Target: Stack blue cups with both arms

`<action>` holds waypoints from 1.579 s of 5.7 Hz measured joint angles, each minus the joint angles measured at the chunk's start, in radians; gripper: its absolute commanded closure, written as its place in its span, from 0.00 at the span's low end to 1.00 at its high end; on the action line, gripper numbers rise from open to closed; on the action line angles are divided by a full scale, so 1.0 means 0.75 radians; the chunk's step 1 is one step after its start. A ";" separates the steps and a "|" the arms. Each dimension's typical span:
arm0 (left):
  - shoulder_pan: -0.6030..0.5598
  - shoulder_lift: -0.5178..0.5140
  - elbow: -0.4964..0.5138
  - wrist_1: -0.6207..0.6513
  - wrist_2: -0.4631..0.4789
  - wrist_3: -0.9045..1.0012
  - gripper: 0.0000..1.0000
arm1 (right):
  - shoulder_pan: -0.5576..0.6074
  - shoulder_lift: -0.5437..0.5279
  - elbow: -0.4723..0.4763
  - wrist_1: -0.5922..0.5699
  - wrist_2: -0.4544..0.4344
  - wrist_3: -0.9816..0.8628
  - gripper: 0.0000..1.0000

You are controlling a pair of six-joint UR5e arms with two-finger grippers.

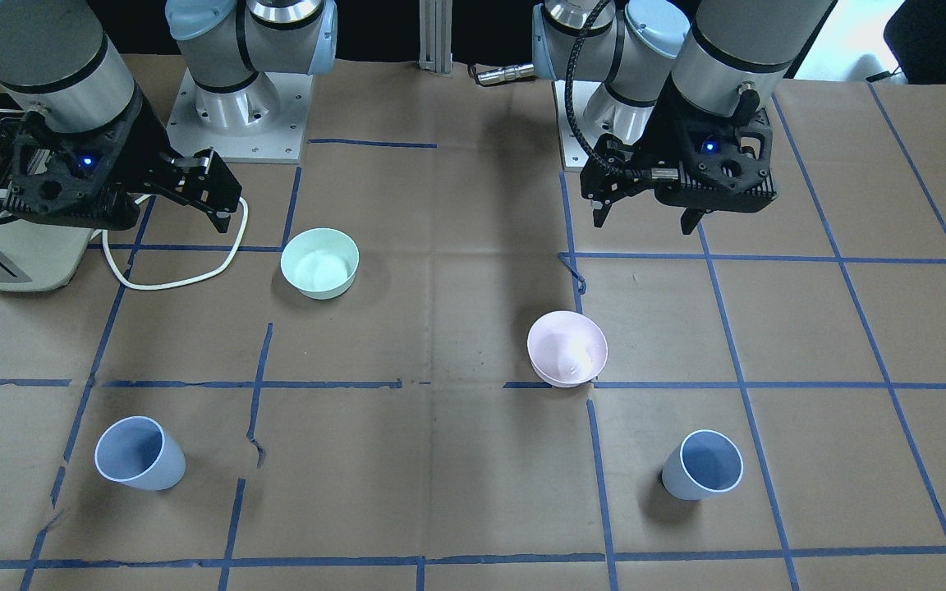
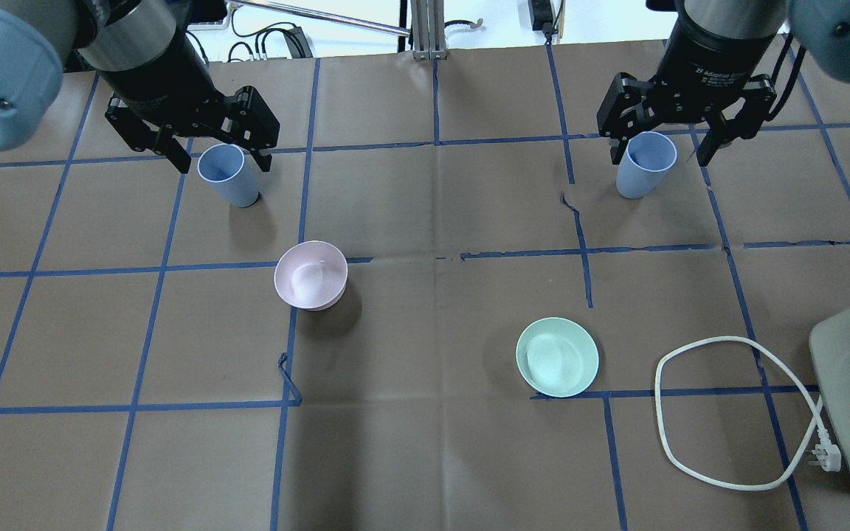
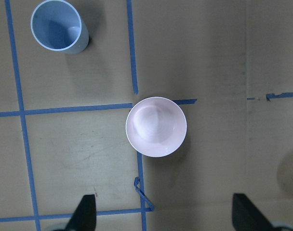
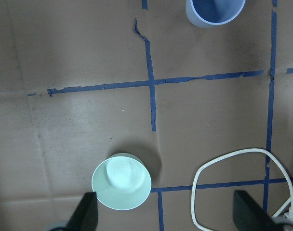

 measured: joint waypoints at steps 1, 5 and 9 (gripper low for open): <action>0.000 0.000 0.000 0.000 0.000 0.000 0.01 | 0.000 0.000 0.001 0.000 0.000 0.000 0.00; 0.002 -0.001 0.000 0.009 -0.001 0.006 0.01 | -0.014 0.012 -0.005 -0.070 0.004 -0.102 0.00; 0.102 -0.127 0.016 0.146 0.031 0.056 0.01 | -0.294 0.222 -0.170 -0.112 0.017 -0.358 0.00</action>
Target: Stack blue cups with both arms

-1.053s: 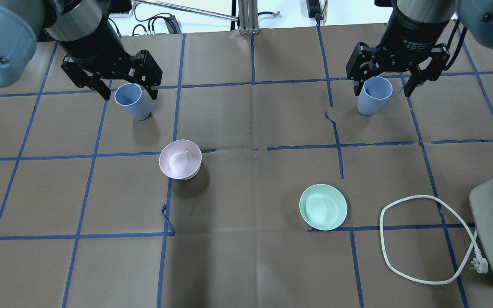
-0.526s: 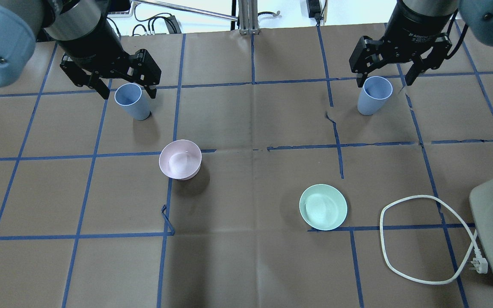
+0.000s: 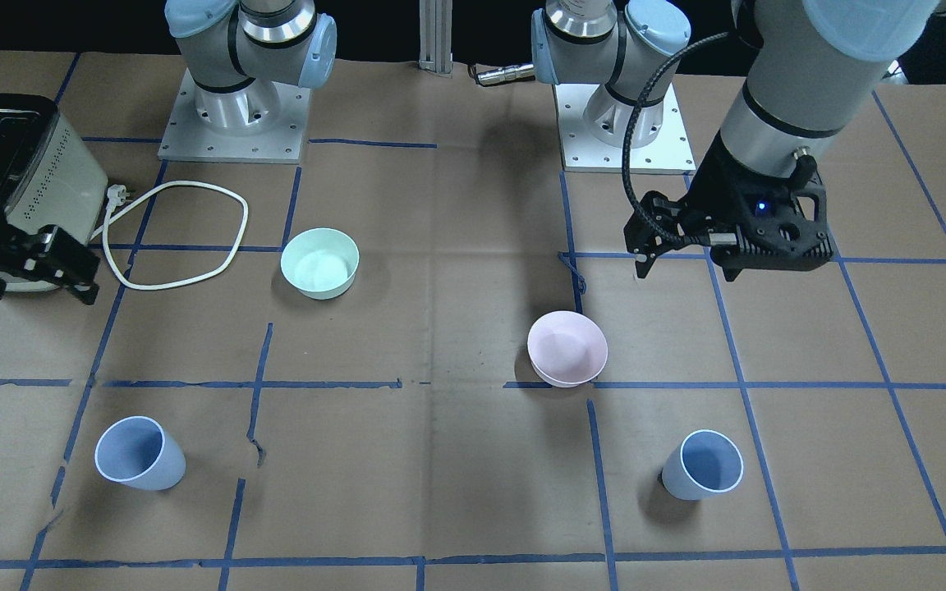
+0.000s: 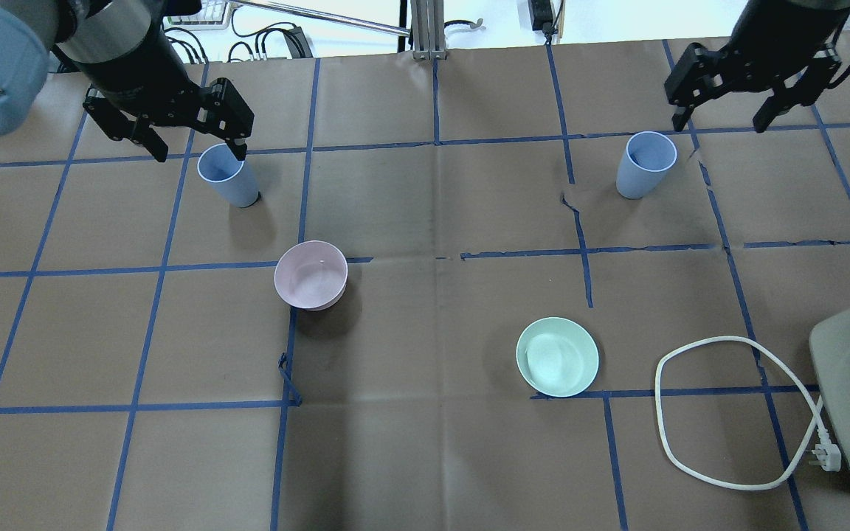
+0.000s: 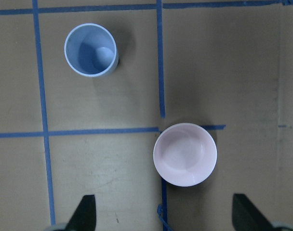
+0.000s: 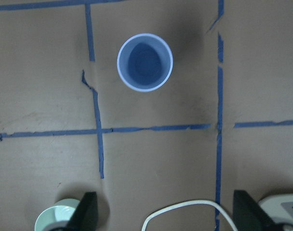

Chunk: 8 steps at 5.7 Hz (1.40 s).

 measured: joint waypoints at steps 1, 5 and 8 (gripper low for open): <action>0.023 -0.084 0.015 0.082 0.001 0.004 0.01 | -0.020 0.117 -0.108 -0.022 -0.001 -0.055 0.00; 0.102 -0.395 0.023 0.435 -0.013 0.042 0.01 | -0.012 0.259 0.082 -0.370 0.001 -0.053 0.00; 0.086 -0.519 -0.001 0.557 -0.011 0.051 0.47 | -0.008 0.314 0.286 -0.666 0.002 -0.053 0.25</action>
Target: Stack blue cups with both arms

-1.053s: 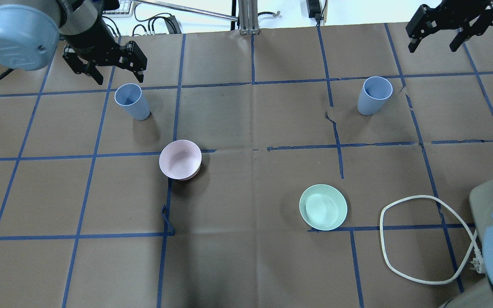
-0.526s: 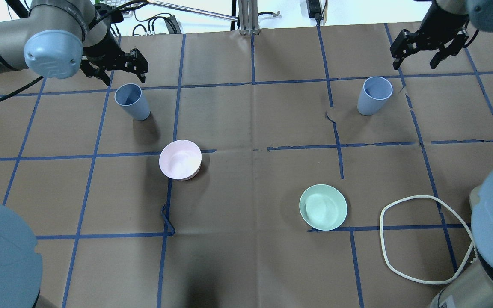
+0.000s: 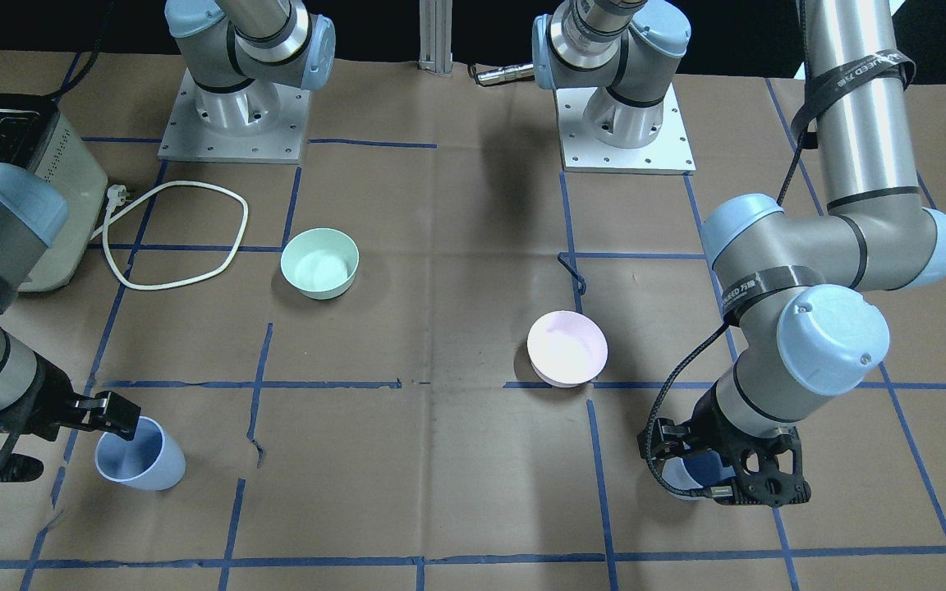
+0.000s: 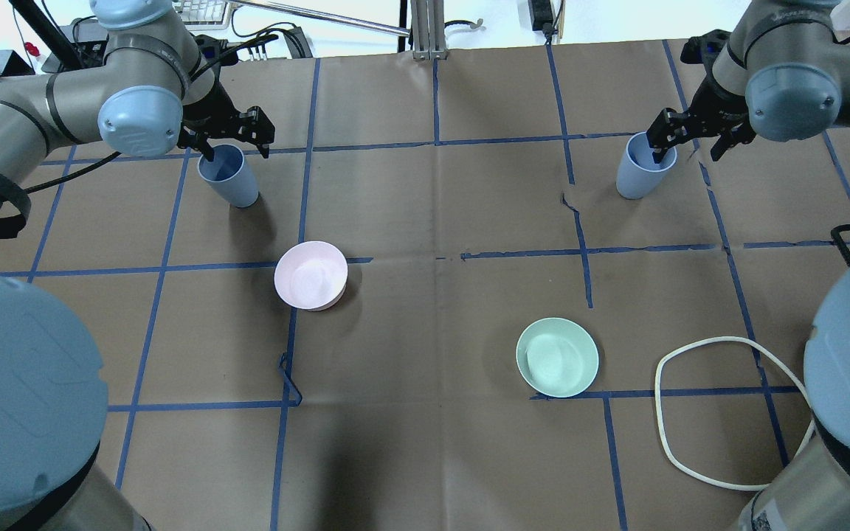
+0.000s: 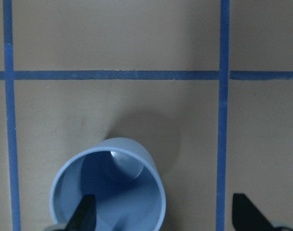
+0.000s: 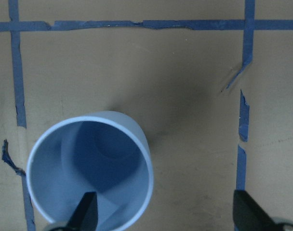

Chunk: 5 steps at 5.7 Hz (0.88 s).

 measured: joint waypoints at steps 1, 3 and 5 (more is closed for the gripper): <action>-0.001 -0.031 -0.002 0.018 0.000 0.005 0.81 | 0.001 0.021 0.007 -0.022 0.000 0.000 0.73; -0.001 -0.064 -0.003 0.030 0.002 0.029 0.95 | 0.001 0.035 0.008 -0.028 0.004 -0.001 0.92; -0.004 -0.063 -0.001 0.028 0.003 0.027 0.98 | 0.000 0.021 -0.018 -0.020 0.044 0.002 0.92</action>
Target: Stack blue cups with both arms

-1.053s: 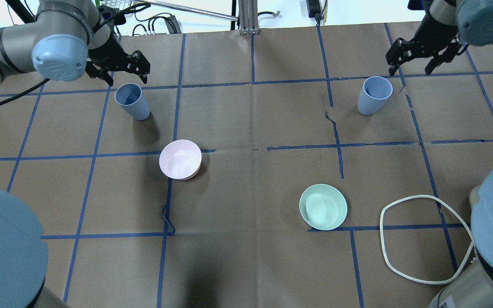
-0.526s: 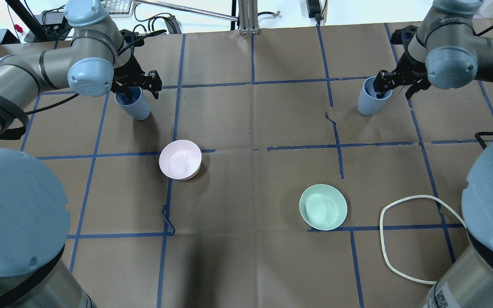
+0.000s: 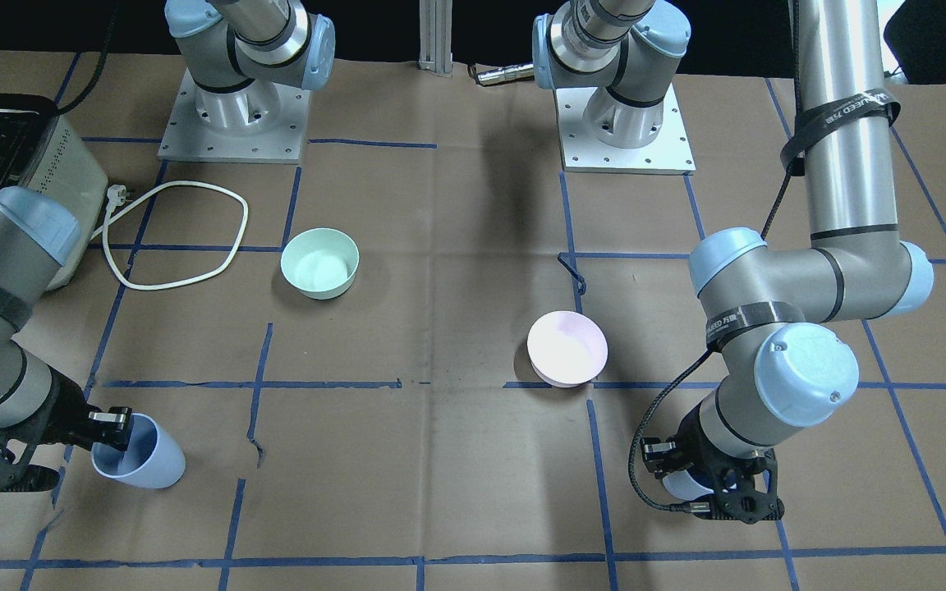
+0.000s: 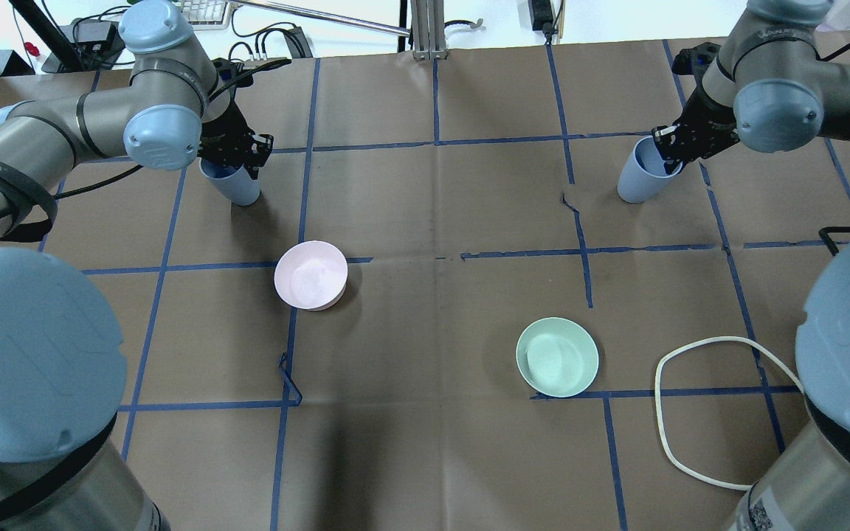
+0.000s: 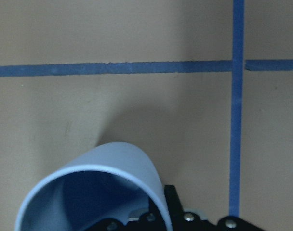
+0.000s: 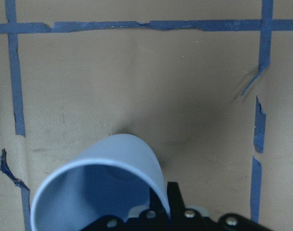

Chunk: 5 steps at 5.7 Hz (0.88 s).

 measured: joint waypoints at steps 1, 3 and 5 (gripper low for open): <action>-0.012 0.016 0.010 -0.011 0.005 -0.006 0.98 | 0.000 -0.017 -0.053 0.055 0.016 0.001 0.92; -0.116 0.037 0.055 -0.027 0.006 -0.068 0.98 | 0.001 -0.109 -0.216 0.376 0.014 0.001 0.92; -0.336 -0.013 0.181 -0.031 0.006 -0.244 0.97 | 0.000 -0.260 -0.292 0.676 0.006 0.002 0.92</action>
